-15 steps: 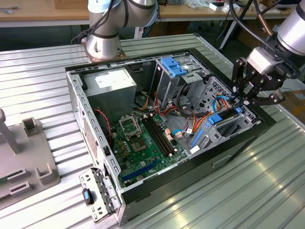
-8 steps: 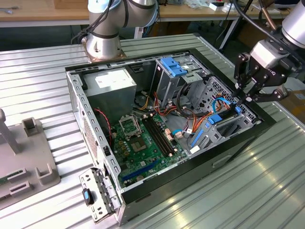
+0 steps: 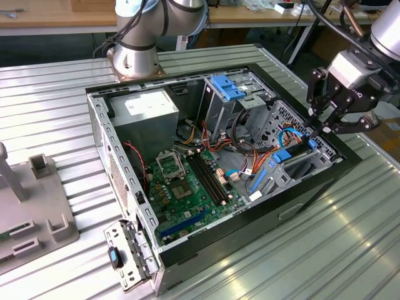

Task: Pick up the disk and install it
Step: 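Insert the second disk wire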

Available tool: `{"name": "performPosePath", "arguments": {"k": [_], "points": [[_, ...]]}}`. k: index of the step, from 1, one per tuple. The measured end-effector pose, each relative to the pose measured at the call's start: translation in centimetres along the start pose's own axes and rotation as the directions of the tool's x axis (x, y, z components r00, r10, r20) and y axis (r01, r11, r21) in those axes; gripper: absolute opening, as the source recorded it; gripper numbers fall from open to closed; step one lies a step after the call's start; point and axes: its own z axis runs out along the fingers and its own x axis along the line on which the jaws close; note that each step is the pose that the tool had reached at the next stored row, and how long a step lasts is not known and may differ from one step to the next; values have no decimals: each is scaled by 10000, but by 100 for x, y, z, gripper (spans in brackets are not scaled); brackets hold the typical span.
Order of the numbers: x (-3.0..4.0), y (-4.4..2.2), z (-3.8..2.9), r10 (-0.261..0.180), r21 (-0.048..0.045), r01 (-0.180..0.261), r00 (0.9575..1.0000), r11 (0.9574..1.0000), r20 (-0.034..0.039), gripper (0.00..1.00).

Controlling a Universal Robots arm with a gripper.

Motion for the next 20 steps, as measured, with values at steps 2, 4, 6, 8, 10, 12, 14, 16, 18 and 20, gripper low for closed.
{"name": "performPosePath", "arguments": {"k": [2,4,6,8,10,12,14,16,18,20], "points": [[13,35,-5,-1,20,1,10000,10000,25,30],[41,76,-11,-4,59,4,10000,10000,44,30],[70,85,-14,-8,79,7,10000,10000,44,30],[94,98,11,-9,85,9,10000,10000,49,30],[96,103,22,-11,85,11,10000,10000,45,30],[97,103,24,-10,86,10,10000,10000,48,30],[97,103,26,-10,86,10,10000,10000,50,36],[98,105,37,-11,90,11,10000,10000,53,43],[102,111,72,-12,101,12,10000,9999,49,43],[76,112,95,-13,103,13,10000,9999,46,43]]}}
